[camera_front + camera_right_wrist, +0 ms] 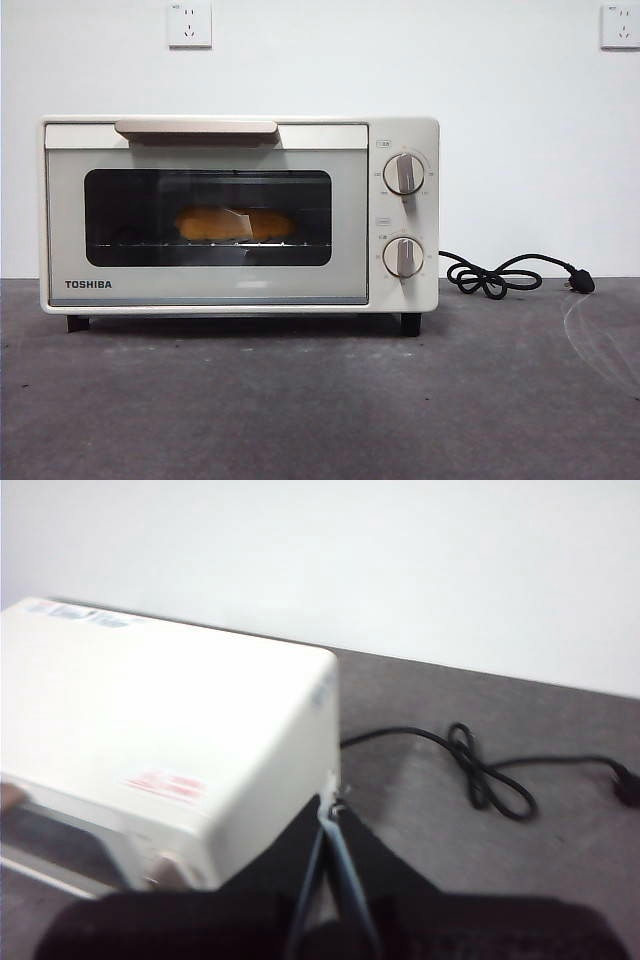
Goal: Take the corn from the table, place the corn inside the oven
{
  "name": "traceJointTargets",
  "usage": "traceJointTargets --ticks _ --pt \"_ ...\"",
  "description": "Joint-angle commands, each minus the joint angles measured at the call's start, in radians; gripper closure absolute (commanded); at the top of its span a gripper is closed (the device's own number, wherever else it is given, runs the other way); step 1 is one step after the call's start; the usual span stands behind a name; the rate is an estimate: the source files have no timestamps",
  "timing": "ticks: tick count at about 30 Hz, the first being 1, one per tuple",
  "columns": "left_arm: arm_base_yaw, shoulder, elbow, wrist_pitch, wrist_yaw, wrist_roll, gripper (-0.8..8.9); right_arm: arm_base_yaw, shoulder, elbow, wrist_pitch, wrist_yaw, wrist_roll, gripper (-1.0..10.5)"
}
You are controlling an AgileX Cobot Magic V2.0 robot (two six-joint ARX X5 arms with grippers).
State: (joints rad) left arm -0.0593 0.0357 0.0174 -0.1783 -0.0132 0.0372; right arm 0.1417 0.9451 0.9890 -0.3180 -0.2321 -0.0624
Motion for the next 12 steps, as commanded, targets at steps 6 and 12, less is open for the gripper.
traceJointTargets --ticks 6,12 --pt "0.000 0.011 -0.006 0.011 0.002 0.009 8.17 -0.293 -0.388 -0.405 0.102 0.060 0.059 9.6" --pt "0.000 0.020 -0.006 0.011 0.002 0.009 8.17 -0.408 -0.691 -0.613 0.109 0.075 0.073 9.6"
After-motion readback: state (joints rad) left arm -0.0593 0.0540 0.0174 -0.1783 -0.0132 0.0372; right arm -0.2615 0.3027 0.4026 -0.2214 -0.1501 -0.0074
